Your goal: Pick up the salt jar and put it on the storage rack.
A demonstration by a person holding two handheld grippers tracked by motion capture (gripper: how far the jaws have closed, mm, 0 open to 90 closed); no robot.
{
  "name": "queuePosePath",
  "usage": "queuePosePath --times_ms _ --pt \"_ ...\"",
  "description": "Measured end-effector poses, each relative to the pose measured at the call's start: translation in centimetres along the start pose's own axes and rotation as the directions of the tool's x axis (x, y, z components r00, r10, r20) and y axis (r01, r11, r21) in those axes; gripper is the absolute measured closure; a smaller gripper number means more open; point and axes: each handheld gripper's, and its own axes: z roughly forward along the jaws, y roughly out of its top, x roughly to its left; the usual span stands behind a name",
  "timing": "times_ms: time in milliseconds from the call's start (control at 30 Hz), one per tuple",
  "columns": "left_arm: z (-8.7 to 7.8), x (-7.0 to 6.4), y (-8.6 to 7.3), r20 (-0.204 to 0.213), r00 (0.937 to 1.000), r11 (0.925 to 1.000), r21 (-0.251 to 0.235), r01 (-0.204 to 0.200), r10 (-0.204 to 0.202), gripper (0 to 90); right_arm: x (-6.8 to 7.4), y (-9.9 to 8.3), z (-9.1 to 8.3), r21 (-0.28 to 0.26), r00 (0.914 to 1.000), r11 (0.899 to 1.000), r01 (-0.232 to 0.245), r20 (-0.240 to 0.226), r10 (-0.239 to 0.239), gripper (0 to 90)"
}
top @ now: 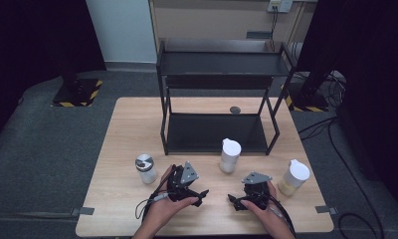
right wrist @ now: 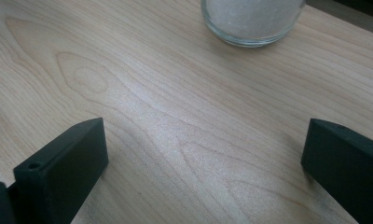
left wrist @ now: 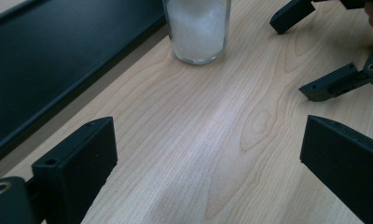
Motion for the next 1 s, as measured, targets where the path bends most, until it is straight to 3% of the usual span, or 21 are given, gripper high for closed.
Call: queuePosePath --times_ms 533,1000 --pt "-2.1 -0.4 0.5 -0.031 0.9994 0.9989 -0.044 -0.018 0.017 2.9 0.0 0.0 0.0 0.0 1.0 1.0 0.0 0.0 0.0 1.0" --pt "-4.4 -0.2 0.5 -0.068 0.9977 0.9947 -0.102 -0.013 0.006 2.9 0.0 0.0 0.0 0.0 1.0 1.0 0.0 0.0 0.0 1.0"
